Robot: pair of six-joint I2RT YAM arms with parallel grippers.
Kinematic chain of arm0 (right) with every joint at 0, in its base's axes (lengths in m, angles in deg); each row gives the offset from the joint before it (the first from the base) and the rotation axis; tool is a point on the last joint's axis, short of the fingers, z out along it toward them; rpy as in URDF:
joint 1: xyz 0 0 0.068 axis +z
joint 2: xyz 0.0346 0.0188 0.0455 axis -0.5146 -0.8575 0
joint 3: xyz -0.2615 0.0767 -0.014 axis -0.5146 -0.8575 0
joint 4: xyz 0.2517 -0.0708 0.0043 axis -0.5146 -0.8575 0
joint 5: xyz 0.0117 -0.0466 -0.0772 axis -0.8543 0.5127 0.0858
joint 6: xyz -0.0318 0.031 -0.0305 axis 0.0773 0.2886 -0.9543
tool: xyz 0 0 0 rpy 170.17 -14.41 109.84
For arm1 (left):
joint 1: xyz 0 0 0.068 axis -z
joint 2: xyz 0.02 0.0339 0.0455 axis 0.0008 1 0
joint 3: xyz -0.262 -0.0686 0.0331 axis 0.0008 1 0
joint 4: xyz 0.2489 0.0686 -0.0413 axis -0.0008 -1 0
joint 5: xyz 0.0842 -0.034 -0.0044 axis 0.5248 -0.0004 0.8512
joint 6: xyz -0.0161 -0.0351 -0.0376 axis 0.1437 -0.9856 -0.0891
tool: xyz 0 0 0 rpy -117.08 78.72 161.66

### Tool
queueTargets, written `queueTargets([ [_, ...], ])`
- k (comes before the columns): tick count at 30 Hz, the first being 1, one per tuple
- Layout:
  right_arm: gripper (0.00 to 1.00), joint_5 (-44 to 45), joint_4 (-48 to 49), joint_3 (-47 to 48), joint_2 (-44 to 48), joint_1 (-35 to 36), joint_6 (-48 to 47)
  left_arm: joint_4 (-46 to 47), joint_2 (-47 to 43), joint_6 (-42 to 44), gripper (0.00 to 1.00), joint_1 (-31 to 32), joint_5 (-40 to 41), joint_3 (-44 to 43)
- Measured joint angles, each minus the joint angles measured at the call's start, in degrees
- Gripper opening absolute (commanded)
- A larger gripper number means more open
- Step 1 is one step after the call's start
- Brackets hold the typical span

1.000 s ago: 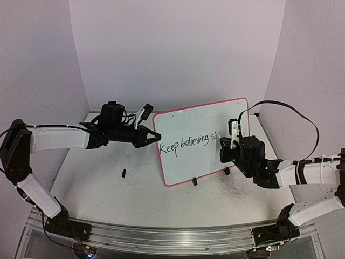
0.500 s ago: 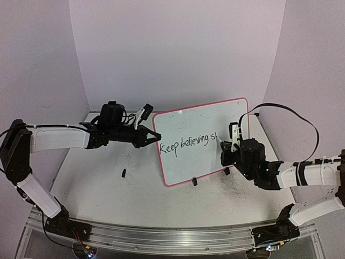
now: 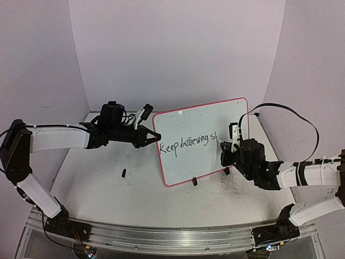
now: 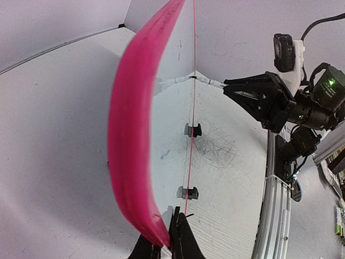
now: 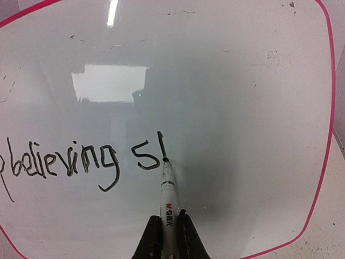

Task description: Write a sentence on the whiteboard

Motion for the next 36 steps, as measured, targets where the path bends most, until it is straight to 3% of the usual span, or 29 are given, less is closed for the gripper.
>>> queueTargets([
  [20, 0.00, -1.13, -0.14, -1.33, 4.82, -0.02, -1.14, -0.02, -0.33, 0.42, 0.00, 0.22, 0.00, 0.00],
  [36, 0.00, -2.56, 2.56, -1.33, 2.41, 0.00, -2.40, -0.04, -0.35, 0.42, 0.00, 0.22, 0.00, 0.00],
])
